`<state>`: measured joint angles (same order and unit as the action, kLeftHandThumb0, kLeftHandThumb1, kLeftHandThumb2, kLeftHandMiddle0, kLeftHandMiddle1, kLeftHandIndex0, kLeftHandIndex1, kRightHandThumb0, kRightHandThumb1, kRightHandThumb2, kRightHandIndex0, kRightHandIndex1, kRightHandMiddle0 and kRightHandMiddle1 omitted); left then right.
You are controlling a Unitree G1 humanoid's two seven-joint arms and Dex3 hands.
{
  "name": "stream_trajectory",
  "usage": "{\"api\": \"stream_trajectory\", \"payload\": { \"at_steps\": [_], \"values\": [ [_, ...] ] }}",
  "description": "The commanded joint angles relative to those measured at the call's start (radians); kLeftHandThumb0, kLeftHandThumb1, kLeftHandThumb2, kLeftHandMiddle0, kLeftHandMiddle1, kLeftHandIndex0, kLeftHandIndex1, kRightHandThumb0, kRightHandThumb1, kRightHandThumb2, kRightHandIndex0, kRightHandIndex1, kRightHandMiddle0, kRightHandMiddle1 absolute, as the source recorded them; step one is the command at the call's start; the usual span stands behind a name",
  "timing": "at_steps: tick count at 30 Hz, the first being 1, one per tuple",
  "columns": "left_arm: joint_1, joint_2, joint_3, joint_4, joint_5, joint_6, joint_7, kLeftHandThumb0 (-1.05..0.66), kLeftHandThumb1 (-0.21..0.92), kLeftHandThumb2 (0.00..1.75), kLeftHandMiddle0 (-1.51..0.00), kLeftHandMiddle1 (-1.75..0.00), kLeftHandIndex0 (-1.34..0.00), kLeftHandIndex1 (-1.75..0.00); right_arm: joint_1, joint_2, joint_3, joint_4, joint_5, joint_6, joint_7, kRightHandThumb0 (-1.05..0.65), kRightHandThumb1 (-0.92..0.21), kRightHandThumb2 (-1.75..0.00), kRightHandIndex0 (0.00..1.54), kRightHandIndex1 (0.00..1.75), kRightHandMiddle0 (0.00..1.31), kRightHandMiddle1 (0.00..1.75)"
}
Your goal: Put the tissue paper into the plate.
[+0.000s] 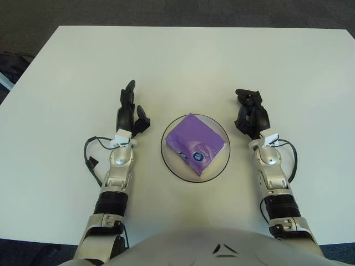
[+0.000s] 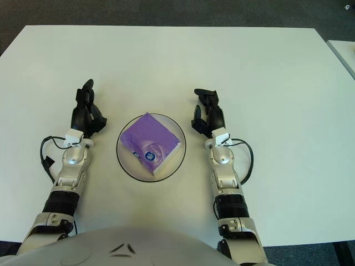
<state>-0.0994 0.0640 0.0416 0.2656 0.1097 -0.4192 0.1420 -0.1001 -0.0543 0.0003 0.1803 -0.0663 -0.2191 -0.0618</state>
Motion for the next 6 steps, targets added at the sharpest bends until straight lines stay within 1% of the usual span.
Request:
{"api": "stream_trajectory", "payload": {
  "at_steps": [1,6],
  "values": [
    [0.116,-0.007,-0.011,0.072,0.023,0.042,0.006,-0.76,0.92,1.02,-0.19,-0.03,0.00,-0.57,0.094,0.008,0.007,0.073,-0.005,0.113,0.006,-0.59,-0.92,-0.93,0.25,0.51,0.00,1.06],
    [0.121,-0.005,-0.014,0.070,0.032,0.047,0.006,-0.76,0.92,1.01,-0.19,-0.03,0.00,-0.56,0.096,0.011,0.007,0.070,-0.004,0.114,0.005,-0.59,-0.92,-0.93,0.25,0.51,0.00,1.06]
  ]
}}
